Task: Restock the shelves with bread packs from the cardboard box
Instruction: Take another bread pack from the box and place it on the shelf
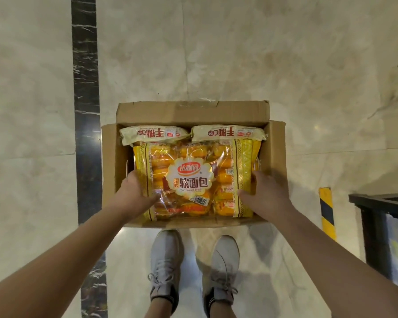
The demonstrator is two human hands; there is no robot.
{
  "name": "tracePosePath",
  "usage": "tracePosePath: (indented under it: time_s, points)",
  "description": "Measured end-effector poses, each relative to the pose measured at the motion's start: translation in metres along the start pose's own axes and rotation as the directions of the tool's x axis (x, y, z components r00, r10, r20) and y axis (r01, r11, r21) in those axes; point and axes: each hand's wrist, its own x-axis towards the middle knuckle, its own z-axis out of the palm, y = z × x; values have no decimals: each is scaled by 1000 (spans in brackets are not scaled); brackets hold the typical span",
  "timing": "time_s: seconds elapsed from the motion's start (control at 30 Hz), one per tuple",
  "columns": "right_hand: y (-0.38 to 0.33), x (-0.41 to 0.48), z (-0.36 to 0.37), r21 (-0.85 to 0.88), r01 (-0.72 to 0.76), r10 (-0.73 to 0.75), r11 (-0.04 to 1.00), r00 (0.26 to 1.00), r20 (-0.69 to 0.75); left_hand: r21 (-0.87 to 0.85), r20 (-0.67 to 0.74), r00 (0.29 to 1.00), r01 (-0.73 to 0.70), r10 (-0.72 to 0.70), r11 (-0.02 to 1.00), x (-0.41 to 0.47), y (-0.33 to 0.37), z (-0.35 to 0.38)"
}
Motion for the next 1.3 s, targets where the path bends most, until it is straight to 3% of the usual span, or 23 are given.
tracePosePath:
  time_s: [0.17, 0.3, 0.57, 0.7, 0.9, 1.03, 1.17, 1.3]
  points:
    - [-1, 21, 10, 351, -90, 52, 932, 992, 116, -409, 126, 975, 217, -180, 886, 19, -3, 11]
    - [1, 37, 18, 531, -169, 95, 830, 982, 164, -520, 216, 970, 213, -115, 827, 30, -12, 17]
    - [14, 37, 17, 661, -186, 48, 726, 974, 221, -638, 338, 938, 172, 73, 750, 29, -27, 9]
    - [12, 18, 1, 757, -174, 33, 630, 980, 198, -675, 259, 957, 84, 129, 733, 11, -27, -2]
    - [-10, -31, -59, 799, -29, -45, 600, 997, 70, -677, 173, 958, -54, 229, 734, -43, 3, -52]
    - [-27, -82, -121, 803, 54, -111, 593, 994, 16, -654, 156, 941, -130, 301, 745, -101, 35, -112]
    - [-42, -153, -190, 780, 202, -200, 592, 975, -100, -660, 40, 928, -254, 371, 707, -169, 70, -171]
    - [-62, -238, -262, 771, 304, -189, 559, 953, -239, -648, -84, 887, -395, 455, 651, -250, 111, -230]
